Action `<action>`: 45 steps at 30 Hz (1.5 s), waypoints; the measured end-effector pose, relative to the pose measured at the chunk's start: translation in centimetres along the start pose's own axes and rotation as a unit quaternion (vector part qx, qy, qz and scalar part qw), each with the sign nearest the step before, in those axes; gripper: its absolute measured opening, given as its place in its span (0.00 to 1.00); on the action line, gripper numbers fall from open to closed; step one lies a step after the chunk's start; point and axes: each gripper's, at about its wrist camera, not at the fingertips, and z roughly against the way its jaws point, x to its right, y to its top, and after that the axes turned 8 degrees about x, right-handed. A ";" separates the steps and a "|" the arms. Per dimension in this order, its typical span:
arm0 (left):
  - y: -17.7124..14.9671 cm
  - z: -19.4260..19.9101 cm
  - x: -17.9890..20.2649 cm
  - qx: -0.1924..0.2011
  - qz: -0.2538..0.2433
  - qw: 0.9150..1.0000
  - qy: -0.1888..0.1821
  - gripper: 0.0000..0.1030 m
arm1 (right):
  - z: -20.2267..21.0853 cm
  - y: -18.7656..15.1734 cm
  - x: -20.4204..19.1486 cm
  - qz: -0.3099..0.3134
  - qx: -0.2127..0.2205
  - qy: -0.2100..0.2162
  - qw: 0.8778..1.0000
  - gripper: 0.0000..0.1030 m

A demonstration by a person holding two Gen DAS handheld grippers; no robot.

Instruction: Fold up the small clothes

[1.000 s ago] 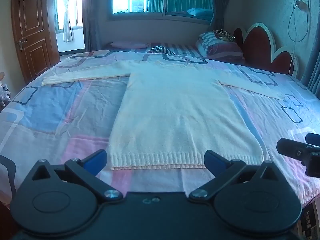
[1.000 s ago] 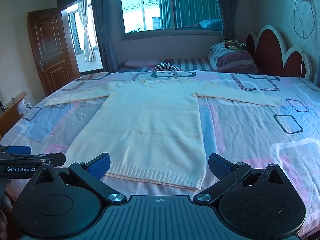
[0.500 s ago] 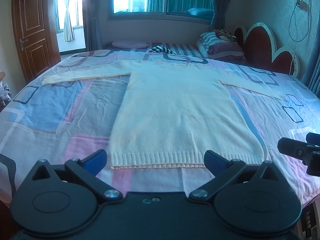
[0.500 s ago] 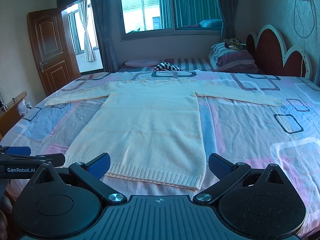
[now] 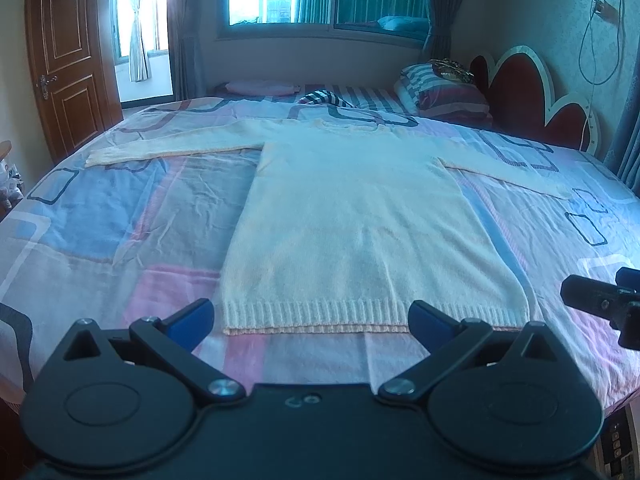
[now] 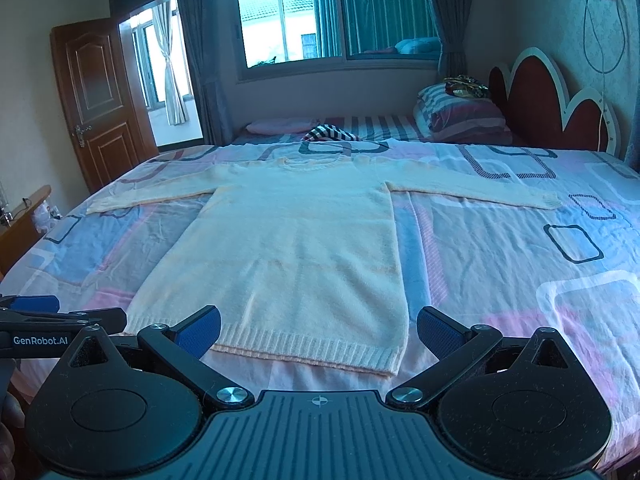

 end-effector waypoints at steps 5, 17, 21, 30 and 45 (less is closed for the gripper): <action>0.0 0.0 0.0 0.000 0.000 1.000 -0.002 1.00 | 0.2 0.0 0.0 -0.001 0.001 -0.002 1.000 1.00; 0.1 0.2 0.0 0.001 0.000 1.000 -0.002 1.00 | 0.5 -0.1 0.1 -0.003 0.002 -0.004 1.000 1.00; 0.1 0.2 0.0 0.001 0.001 1.000 -0.002 1.00 | 0.5 0.0 -0.1 -0.003 0.003 -0.005 1.000 1.00; 0.1 0.2 0.0 0.001 0.000 1.000 -0.002 1.00 | 0.5 0.0 -0.2 -0.003 0.001 -0.006 1.000 1.00; 0.1 0.2 -0.1 0.002 -0.004 1.000 -0.002 1.00 | 0.3 0.2 -0.5 -0.001 0.002 -0.004 1.000 1.00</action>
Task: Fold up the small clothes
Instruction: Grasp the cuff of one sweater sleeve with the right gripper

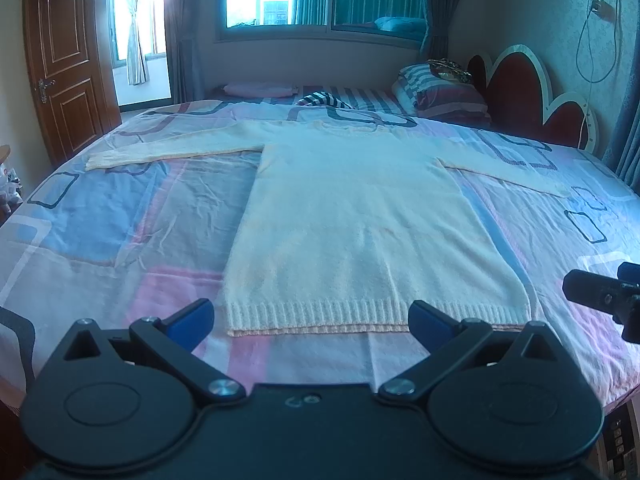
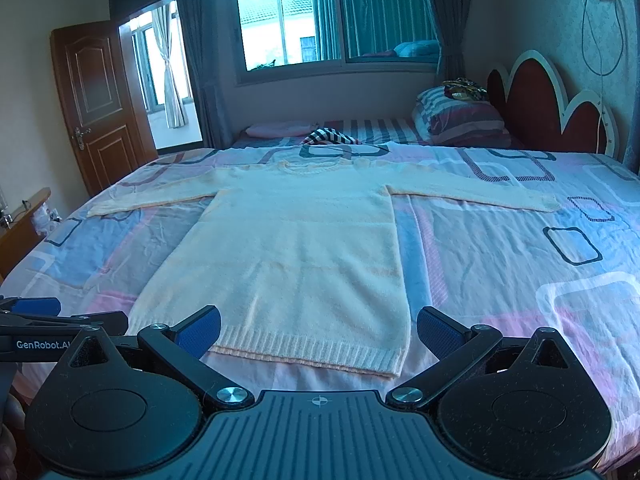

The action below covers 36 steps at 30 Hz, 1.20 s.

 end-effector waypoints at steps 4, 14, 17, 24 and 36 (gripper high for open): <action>0.0 -0.1 -0.1 -0.001 0.000 1.000 0.000 1.00 | -0.1 0.1 -0.1 0.001 0.001 0.001 1.000 1.00; 0.4 -1.1 -0.4 -0.002 -0.006 1.000 0.003 1.00 | -0.4 0.5 0.4 0.002 0.003 -0.011 1.000 1.00; 1.2 -1.9 -0.6 0.006 -0.004 1.000 0.009 1.00 | -1.0 1.5 1.7 0.002 0.011 -0.034 0.999 1.00; 4.3 -5.6 -0.9 0.018 0.025 0.999 -0.025 0.99 | -2.6 5.4 7.5 -0.029 0.052 -0.076 0.995 1.00; 10.6 -14.9 2.5 0.037 0.043 0.998 -0.037 0.95 | -11.4 10.5 22.2 -0.101 0.075 -0.144 0.982 0.99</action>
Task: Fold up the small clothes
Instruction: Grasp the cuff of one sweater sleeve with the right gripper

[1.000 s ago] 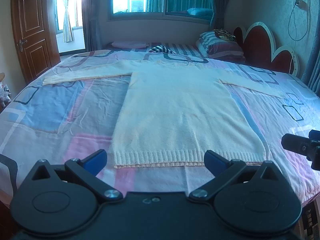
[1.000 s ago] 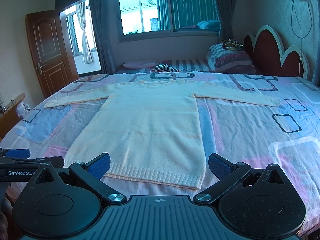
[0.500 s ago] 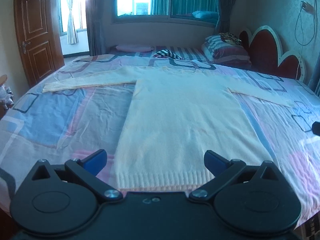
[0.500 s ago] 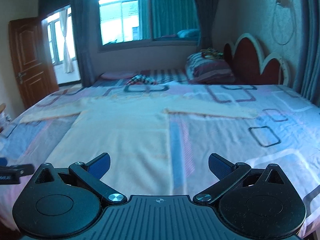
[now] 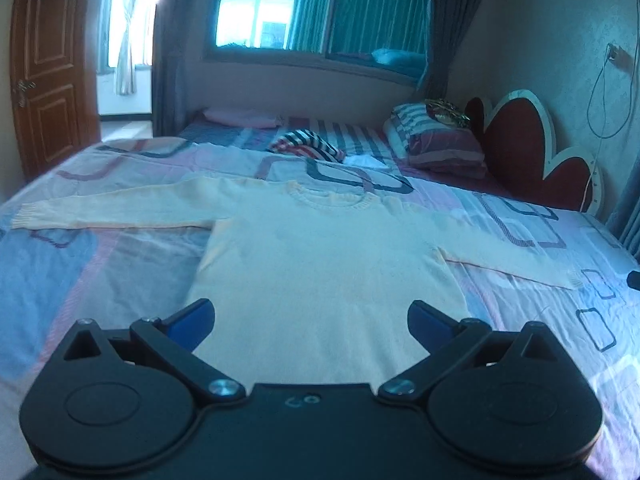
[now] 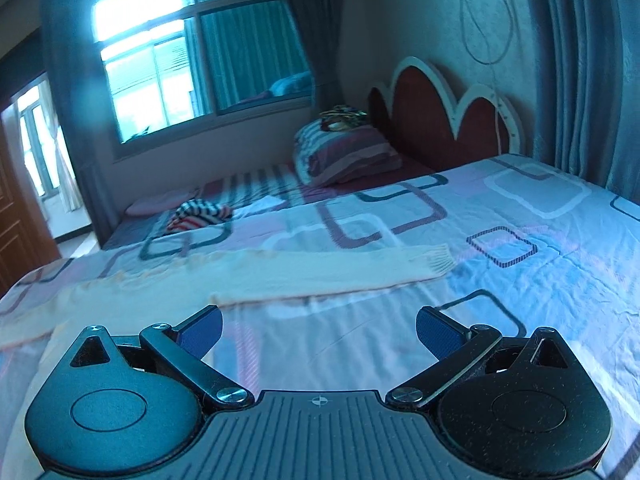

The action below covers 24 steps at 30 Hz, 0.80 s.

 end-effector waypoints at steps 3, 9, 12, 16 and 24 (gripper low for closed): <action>1.0 -3.4 1.1 -0.011 -0.012 0.999 0.029 0.83 | -3.8 0.8 2.0 -0.008 0.000 -0.015 1.000 0.85; 2.4 -8.1 1.8 -0.024 -0.011 0.998 0.065 0.80 | -12.0 0.8 6.5 -0.046 -0.025 -0.037 0.998 0.54; 2.5 -10.1 2.3 -0.036 -0.026 0.996 0.080 0.75 | -15.9 0.0 8.6 -0.060 -0.048 -0.046 0.996 0.29; 2.2 -12.5 3.2 -0.055 -0.046 0.992 0.101 0.75 | -20.3 -1.3 11.8 -0.095 -0.069 -0.070 0.991 0.26; 1.8 -15.7 4.6 -0.087 -0.044 0.990 0.104 0.80 | -25.3 -3.2 18.3 -0.202 -0.077 -0.108 0.970 0.26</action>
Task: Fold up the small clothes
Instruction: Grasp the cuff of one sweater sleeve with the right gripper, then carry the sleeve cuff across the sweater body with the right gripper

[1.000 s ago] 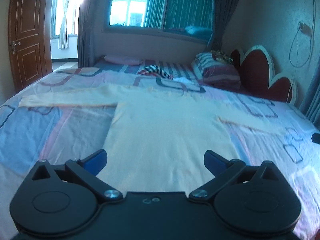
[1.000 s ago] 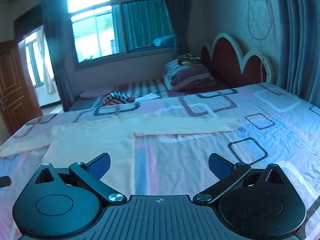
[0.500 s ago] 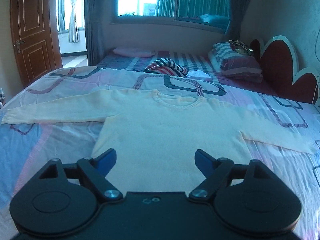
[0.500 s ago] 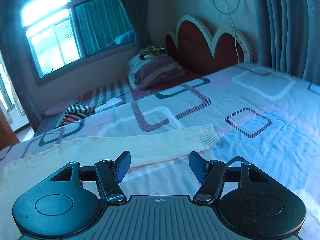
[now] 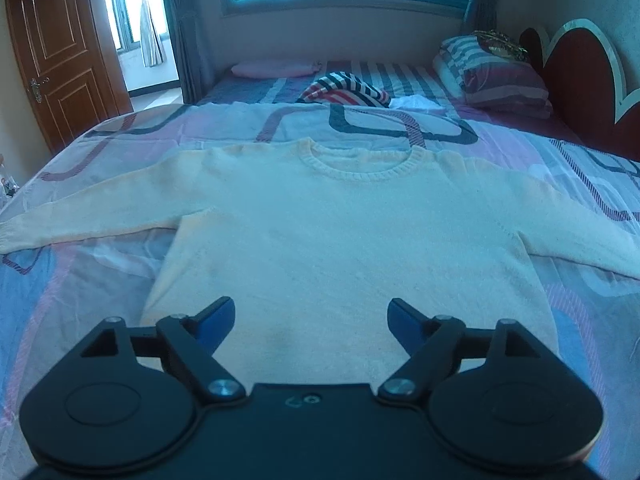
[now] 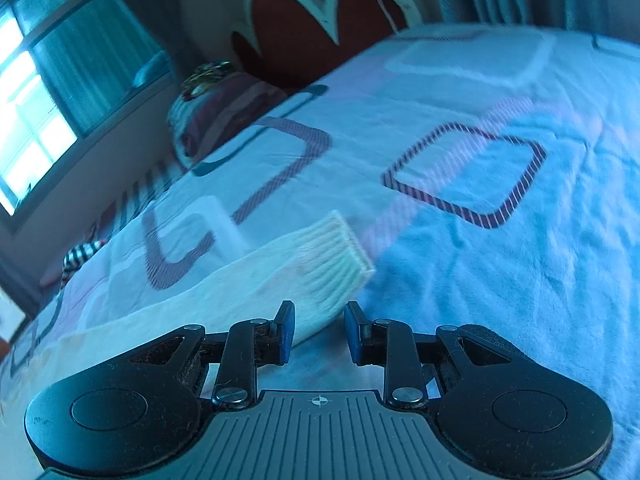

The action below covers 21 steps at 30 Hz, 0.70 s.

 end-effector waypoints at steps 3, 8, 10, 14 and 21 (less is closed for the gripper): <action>0.4 -0.6 0.7 -0.001 -0.003 1.000 -0.001 0.82 | -0.3 0.3 0.8 -0.024 0.006 0.007 1.000 0.26; 1.2 -1.3 1.4 -0.002 -0.005 1.000 -0.004 0.82 | -0.9 1.1 0.8 -0.021 0.001 0.013 1.000 0.01; 1.4 -1.3 1.4 0.002 -0.009 1.000 -0.004 0.82 | 0.2 1.4 0.7 -0.017 0.022 0.020 0.999 0.01; 1.3 -1.7 1.1 -0.006 -0.021 1.000 0.003 0.83 | -0.6 1.1 1.3 -0.023 0.010 -0.001 1.000 0.01; 0.8 -2.3 -1.9 -0.021 -0.023 0.999 0.015 0.83 | 0.8 0.7 -4.3 0.042 0.023 0.021 0.999 0.02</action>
